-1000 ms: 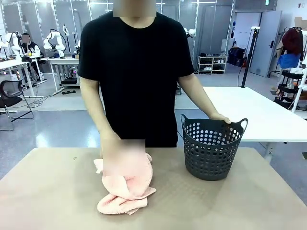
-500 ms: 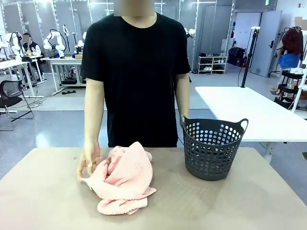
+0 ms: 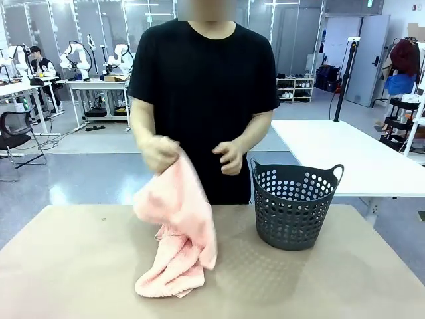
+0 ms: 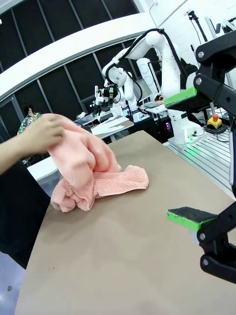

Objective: Fold the towel.
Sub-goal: Grab the top end of the 100 cm Hotel Towel extended by the human.

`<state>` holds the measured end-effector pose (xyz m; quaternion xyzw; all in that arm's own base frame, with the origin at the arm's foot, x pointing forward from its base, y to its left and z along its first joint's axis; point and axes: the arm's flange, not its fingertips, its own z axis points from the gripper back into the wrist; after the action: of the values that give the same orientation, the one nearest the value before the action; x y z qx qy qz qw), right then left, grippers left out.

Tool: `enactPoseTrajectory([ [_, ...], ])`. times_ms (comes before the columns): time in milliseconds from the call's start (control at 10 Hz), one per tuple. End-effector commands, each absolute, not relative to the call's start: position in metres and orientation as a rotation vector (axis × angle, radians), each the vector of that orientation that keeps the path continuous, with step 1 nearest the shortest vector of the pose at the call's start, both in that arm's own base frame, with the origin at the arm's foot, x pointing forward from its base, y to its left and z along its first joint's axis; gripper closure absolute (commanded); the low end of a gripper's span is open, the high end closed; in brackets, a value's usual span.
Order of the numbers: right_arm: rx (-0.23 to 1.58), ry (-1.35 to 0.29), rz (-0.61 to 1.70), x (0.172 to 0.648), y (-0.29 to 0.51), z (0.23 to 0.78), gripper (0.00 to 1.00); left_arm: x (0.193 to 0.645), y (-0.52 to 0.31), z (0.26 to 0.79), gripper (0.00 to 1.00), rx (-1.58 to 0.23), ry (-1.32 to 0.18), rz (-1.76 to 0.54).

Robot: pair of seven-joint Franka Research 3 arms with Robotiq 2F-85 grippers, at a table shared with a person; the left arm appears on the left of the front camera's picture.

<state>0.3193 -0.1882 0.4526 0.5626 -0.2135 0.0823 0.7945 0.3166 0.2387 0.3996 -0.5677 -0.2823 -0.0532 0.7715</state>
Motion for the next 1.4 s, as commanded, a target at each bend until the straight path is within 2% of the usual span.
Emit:
enactPoseTrajectory([
  [0, 1.218, -0.481, 0.188, 0.3199, -0.1873, 0.4538, 0.00, 0.3149, 0.2375, 0.4016, 0.00, -1.244, -0.627, -0.128],
  [1300, 1.218, -0.481, 0.188, 0.3199, -0.1873, 0.4538, 0.00, 0.3149, 0.2375, 0.4016, 0.00, -1.244, -0.627, -0.128],
])
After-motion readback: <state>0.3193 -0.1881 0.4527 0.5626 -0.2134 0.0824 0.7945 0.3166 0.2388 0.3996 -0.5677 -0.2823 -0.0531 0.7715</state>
